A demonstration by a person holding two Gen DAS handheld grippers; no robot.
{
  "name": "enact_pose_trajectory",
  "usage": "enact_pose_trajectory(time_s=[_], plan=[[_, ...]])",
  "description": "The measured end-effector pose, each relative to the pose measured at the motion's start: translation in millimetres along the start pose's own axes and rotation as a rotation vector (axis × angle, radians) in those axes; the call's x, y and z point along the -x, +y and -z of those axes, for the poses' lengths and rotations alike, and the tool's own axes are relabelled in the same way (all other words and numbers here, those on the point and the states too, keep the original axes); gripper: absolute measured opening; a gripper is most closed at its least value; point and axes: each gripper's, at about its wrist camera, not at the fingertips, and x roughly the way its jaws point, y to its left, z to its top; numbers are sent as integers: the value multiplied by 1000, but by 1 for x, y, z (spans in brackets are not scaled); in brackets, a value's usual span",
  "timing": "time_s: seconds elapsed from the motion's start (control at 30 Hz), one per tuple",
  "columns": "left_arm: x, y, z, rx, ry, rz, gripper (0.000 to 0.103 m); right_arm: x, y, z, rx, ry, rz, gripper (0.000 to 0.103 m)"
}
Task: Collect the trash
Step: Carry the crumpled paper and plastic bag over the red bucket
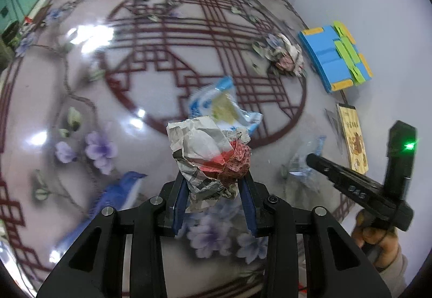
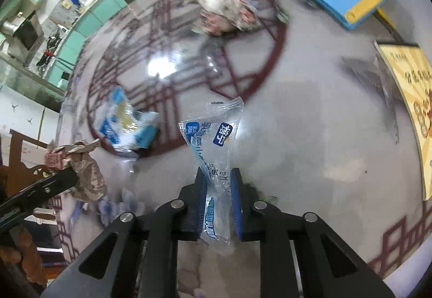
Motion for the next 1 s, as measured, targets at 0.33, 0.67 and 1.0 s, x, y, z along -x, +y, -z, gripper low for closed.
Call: enact_pose_trajectory(time_s=[0.33, 0.67, 1.0], plan=[[30, 49, 5, 41, -78, -68, 34, 24, 72, -7, 130, -60, -31, 15], [58, 112, 14, 125, -123, -98, 35, 19, 143, 1, 214, -66, -51, 15], [86, 169, 21, 152, -159, -129, 35, 12, 216, 8, 279, -88, -77, 15]])
